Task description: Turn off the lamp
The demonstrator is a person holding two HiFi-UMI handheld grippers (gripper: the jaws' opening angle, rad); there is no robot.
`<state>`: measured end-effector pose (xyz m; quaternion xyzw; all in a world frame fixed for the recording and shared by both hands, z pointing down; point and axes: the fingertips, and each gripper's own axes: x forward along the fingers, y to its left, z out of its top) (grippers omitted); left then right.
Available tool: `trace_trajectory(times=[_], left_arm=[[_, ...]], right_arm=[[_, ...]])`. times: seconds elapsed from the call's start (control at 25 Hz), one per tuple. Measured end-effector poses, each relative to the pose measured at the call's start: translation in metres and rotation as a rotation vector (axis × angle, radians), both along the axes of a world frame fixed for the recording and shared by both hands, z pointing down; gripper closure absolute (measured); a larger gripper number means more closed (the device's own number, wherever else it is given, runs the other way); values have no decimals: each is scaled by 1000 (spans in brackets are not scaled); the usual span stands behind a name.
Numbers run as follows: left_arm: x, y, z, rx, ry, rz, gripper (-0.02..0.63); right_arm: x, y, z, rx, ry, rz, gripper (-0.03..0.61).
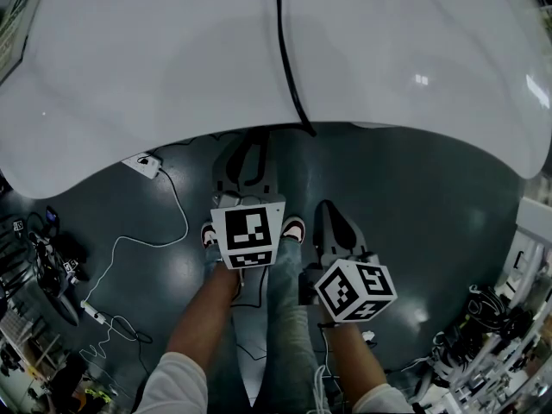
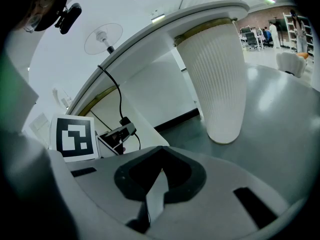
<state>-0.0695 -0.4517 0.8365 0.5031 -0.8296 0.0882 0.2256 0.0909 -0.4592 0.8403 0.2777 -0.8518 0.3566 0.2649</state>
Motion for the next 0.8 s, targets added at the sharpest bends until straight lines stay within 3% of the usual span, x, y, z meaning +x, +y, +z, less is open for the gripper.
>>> trace_trajectory(times=[0.8], left_arm=[[9,6,-23,63,-33,-7,491]], right_arm=[[5,8,-4,-8,-18,26,580]])
